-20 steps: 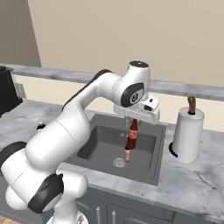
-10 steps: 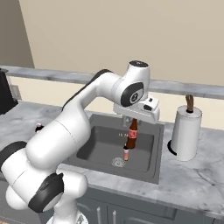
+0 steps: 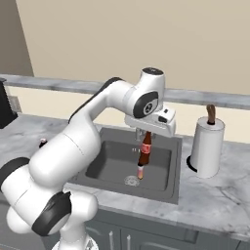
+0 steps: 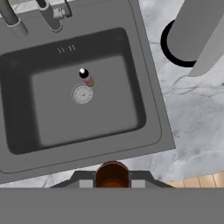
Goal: Place the large bottle from the dining counter next to the other large bottle outside the sink, and place the small bottle from the dining counter next to the other small bottle inside the sink.
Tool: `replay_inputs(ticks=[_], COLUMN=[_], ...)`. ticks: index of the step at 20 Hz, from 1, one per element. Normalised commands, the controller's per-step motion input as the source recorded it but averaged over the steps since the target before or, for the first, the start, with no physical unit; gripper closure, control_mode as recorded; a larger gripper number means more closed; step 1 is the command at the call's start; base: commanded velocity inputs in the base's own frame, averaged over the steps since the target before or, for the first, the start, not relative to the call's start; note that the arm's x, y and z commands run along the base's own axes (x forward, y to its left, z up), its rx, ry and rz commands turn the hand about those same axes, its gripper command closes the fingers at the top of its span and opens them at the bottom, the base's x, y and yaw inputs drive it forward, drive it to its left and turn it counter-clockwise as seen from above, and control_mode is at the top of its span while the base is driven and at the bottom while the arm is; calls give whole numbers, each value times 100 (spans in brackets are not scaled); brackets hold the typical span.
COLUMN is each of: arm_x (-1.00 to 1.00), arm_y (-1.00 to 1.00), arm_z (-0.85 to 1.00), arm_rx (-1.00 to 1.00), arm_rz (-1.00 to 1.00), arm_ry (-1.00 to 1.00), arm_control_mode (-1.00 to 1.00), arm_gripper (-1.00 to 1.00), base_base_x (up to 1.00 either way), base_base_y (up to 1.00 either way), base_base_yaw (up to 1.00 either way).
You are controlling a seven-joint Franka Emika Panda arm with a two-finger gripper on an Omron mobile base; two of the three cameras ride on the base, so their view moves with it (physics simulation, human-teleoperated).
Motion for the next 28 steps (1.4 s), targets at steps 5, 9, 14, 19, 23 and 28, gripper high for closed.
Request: replay_inputs(ticks=[5, 9, 14, 19, 23, 28], arm_x=[32, 13, 14, 14, 12, 6], arm_y=[33, 6, 7, 15, 6, 0], arm_z=[-3, 0, -6, -19, -20, -17], arm_rx=[0, 0, 0, 0, 0, -1], arm_rz=[0, 0, 2, 3, 4, 3], arm_ry=[-1, -2, -5, -6, -5, -5], arm_control_mode=[-100, -100, -100, -100, -100, -100], arm_gripper=[100, 100, 100, 100, 100, 100], base_base_x=[0, 0, 0, 0, 0, 0], base_base_y=[0, 0, 0, 0, 0, 0], base_base_yaw=[0, 0, 0, 0, 0, 0])
